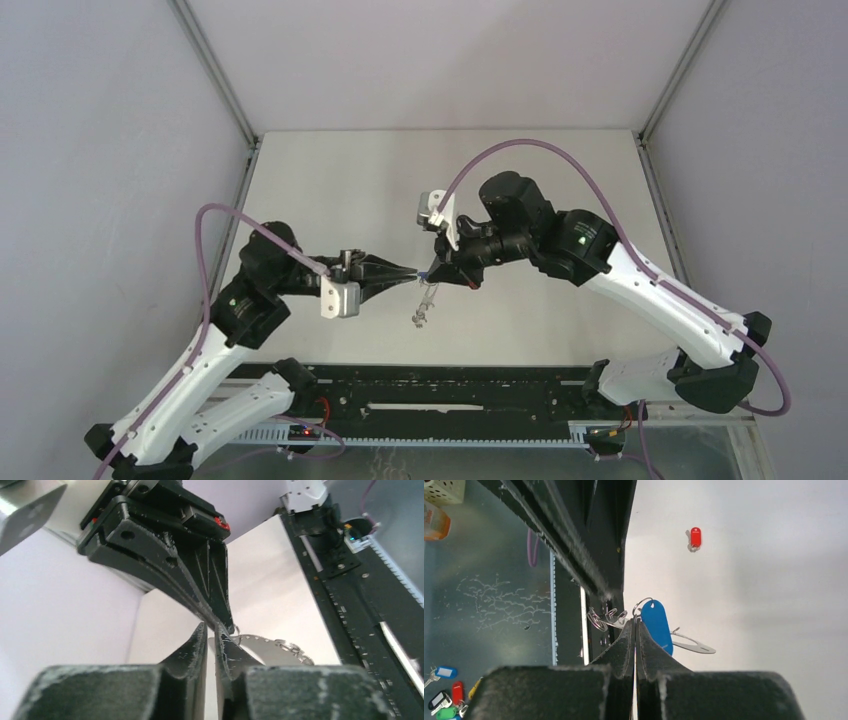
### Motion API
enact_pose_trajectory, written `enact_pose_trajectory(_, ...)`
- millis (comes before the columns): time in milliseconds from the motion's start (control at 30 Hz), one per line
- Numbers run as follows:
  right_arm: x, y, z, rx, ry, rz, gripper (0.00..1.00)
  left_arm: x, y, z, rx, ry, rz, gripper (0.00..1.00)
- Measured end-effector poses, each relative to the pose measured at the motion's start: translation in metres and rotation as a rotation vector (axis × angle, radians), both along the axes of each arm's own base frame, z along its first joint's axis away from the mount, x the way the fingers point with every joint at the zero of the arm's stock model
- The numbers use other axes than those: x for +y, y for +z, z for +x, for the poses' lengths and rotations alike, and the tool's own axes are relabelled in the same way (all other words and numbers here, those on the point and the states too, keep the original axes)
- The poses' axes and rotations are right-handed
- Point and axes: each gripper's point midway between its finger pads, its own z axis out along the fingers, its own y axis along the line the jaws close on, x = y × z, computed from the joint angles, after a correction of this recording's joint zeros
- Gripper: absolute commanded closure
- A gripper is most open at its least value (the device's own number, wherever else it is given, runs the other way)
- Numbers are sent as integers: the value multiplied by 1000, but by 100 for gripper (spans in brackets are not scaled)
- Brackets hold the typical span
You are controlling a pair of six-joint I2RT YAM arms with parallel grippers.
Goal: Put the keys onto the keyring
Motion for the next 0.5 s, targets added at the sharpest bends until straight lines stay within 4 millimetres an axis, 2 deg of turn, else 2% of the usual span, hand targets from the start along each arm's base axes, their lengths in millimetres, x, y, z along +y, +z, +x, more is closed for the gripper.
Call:
enact_pose_trajectory(133, -5, 11, -2, -3, 9, 36, 100, 7, 10, 2, -40, 54, -27, 51)
enact_pose_trajectory(233, -6, 18, -7, 6, 39, 67, 100, 10, 8, -4, -75, 35, -17, 39)
enact_pose_trajectory(300, -6, 21, -11, 16, 64, 81, 100, 12, 1, -8, -111, 12, 8, 39)
enact_pose_trajectory(500, -4, 23, -23, 50, 127, 98, 100, 12, -22, -3, -222, -18, 87, 51)
